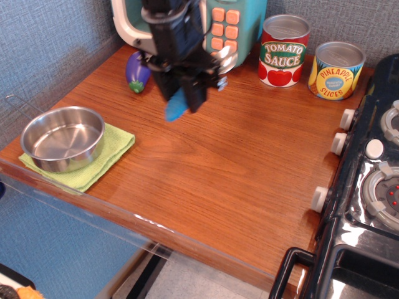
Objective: Place the blue spoon on the far right corner of the table.
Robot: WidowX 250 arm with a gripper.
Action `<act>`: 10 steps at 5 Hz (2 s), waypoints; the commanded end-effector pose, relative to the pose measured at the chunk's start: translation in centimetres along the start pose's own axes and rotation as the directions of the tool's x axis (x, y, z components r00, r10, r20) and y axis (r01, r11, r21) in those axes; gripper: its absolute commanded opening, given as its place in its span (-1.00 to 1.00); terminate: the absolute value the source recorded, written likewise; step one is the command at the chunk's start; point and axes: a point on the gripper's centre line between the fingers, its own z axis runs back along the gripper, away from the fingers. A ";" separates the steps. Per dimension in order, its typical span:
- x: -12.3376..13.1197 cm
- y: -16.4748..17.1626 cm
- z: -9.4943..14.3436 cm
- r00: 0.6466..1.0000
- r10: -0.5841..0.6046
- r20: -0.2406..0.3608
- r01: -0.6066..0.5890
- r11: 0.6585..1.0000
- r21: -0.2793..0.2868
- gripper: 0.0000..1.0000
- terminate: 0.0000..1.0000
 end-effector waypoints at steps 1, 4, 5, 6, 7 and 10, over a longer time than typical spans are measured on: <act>-6.5 -6.3 -2.1 0.980 -0.154 -0.130 0.146 0.987 -0.062 -1.00 -1.00; -7.3 -6.4 -7.5 0.968 -0.014 -0.251 -0.002 0.998 -0.061 -1.00 -1.00; -7.3 -6.8 -8.0 0.966 -0.021 -0.258 0.004 0.998 -0.066 -1.00 -1.00; -7.2 -7.2 -8.3 0.965 -0.058 -0.257 0.037 0.996 -0.083 -1.00 -1.00; -6.8 -7.4 -8.0 0.966 -0.073 -0.249 0.053 0.995 -0.088 -1.00 -1.00; -4.9 -7.6 -6.0 0.975 -0.120 -0.186 0.113 0.992 -0.051 -1.00 -1.00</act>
